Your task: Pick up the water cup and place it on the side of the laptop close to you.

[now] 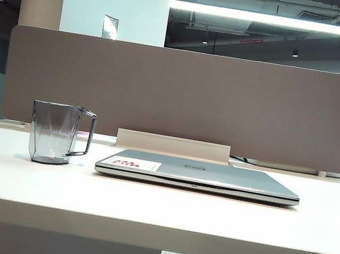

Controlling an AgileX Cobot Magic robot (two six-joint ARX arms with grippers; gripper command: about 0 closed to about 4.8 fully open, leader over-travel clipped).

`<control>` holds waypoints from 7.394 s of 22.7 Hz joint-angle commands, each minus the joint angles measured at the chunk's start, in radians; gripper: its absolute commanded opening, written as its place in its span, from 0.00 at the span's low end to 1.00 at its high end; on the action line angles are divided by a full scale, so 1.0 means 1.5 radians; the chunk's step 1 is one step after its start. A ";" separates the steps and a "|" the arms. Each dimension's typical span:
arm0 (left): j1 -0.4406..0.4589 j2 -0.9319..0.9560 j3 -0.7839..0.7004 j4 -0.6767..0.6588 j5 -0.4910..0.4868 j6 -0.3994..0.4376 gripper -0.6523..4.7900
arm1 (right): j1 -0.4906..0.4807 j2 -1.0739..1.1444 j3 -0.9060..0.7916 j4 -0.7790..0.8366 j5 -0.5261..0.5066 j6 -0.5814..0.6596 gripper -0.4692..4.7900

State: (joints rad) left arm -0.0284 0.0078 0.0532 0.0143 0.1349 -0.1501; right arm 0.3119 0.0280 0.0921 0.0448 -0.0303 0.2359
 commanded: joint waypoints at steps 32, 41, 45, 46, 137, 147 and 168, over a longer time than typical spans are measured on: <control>-0.001 0.001 0.002 -0.031 -0.017 0.008 0.11 | 0.190 0.880 0.382 0.345 0.020 -0.008 0.09; -0.001 0.001 0.001 -0.040 -0.018 0.008 0.11 | 0.244 1.085 0.551 0.342 -0.004 -0.023 0.28; -0.001 0.001 0.001 -0.041 -0.017 0.008 0.11 | 0.264 1.174 0.630 0.341 -0.008 -0.024 0.35; -0.001 0.001 0.001 -0.041 -0.018 0.008 0.11 | 0.268 1.195 0.647 0.341 -0.010 -0.023 0.41; -0.001 0.000 0.001 -0.024 -0.017 0.007 0.11 | 0.199 1.287 0.962 0.011 0.176 -0.099 0.08; -0.001 0.000 0.001 -0.024 -0.015 0.007 0.11 | 0.135 1.090 0.753 0.028 0.190 -0.082 0.08; -0.001 0.000 0.001 -0.035 -0.012 0.007 0.11 | 0.190 0.911 0.327 0.262 0.188 -0.031 0.08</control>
State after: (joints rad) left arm -0.0280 0.0071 0.0525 -0.0425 0.1127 -0.1467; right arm 0.5995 1.4010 0.5961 0.3630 0.2501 0.1833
